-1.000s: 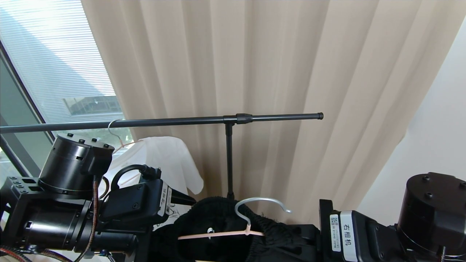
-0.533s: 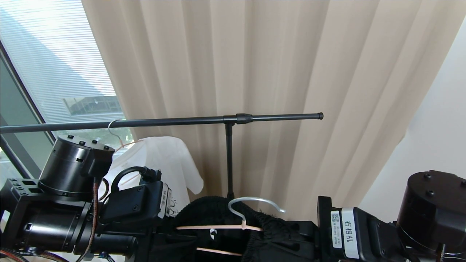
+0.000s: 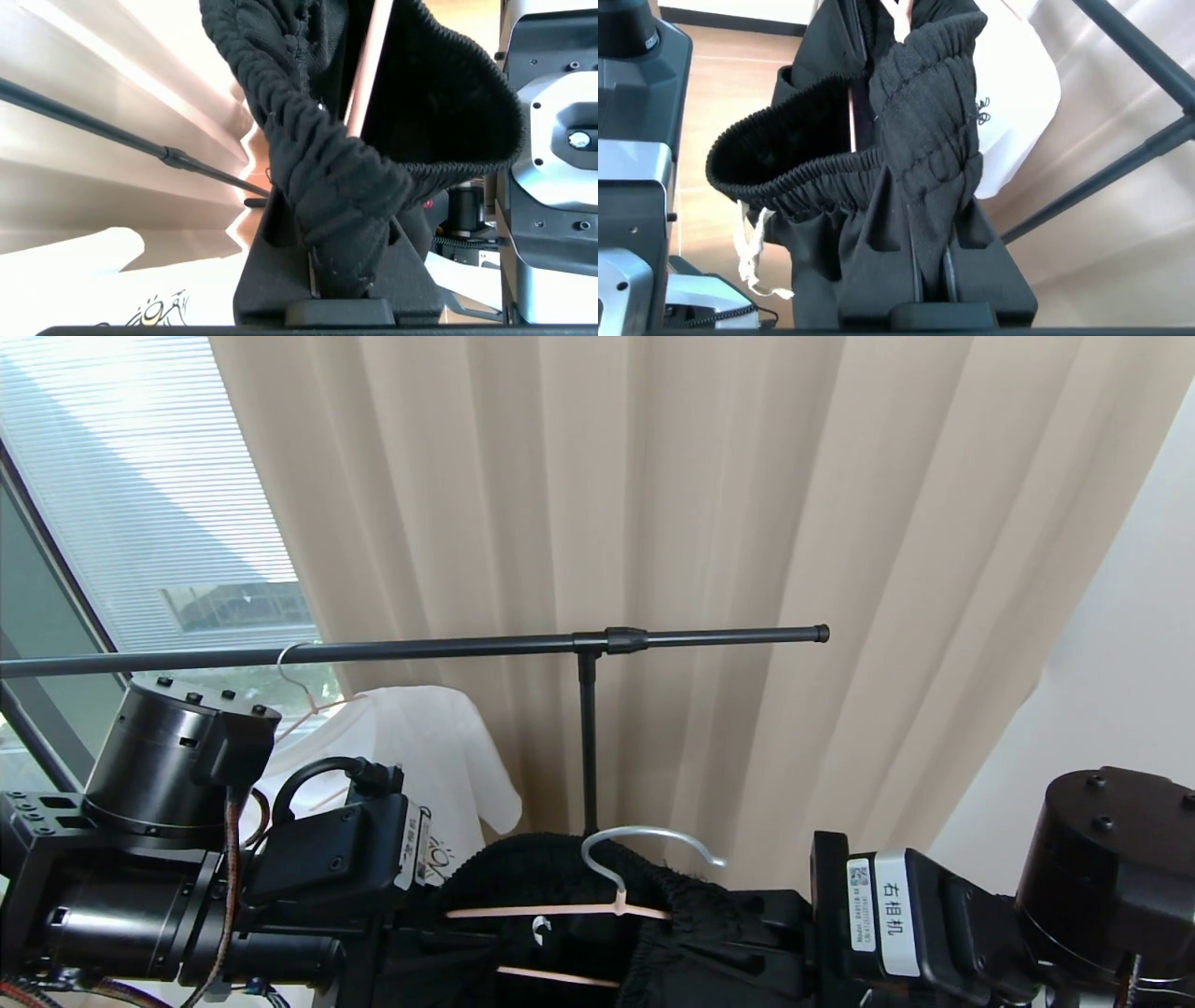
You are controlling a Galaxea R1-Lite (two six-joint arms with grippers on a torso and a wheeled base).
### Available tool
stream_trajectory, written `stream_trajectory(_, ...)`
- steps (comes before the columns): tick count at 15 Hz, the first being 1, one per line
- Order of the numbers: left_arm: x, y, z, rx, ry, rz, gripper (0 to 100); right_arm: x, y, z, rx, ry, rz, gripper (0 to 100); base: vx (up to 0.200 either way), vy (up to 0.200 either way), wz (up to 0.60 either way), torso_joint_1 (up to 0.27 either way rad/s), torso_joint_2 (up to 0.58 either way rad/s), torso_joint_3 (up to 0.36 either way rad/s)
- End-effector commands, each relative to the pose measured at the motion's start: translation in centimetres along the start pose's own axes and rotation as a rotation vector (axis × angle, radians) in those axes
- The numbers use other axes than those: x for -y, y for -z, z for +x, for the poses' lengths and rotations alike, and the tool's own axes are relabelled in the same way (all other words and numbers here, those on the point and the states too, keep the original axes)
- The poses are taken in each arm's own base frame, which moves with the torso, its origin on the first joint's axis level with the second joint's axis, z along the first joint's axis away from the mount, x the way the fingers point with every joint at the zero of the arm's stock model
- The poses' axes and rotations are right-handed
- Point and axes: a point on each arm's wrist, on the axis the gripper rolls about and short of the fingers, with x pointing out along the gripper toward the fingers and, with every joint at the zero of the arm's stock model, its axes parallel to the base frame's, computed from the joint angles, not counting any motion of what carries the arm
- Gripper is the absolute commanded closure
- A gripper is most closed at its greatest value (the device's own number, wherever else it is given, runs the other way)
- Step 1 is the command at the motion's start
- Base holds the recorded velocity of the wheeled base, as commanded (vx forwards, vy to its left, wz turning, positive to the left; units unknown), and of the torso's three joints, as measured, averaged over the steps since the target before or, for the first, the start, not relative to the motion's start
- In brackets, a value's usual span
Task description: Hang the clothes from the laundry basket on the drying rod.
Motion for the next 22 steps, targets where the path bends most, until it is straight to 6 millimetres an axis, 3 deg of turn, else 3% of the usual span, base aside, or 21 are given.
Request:
stream_trajectory(1,0.1,-0.2,-0.4,0.011,-0.012,0.008,100,-0.1,0.1,0.0,-0.010,-0.002,0.003,0,0.000,0.000,0.00,0.000,0.00,0.000)
stream_trajectory(5,0.1,0.1,-1.9,0.012,-0.078,-0.033,100,1.6,1.0,-1.1,-0.029,0.050,0.014,0,0.000,0.000,0.00,0.000,0.00,0.000)
stream_trajectory(11,0.4,0.9,-4.1,0.009,-0.169,-0.080,100,2.5,1.1,-2.4,0.047,-0.067,0.029,0,0.000,0.000,0.00,0.000,0.00,0.000)
stream_trajectory(18,2.1,0.5,-6.5,0.062,-0.249,-0.155,100,5.7,4.1,-2.3,0.001,-0.055,0.108,0,0.000,0.000,0.00,0.000,0.00,0.000)
stream_trajectory(22,3.2,1.0,-7.4,0.071,-0.286,-0.191,100,7.5,7.2,-1.4,-0.077,-0.020,0.158,0,0.000,0.000,0.00,0.000,0.00,0.000)
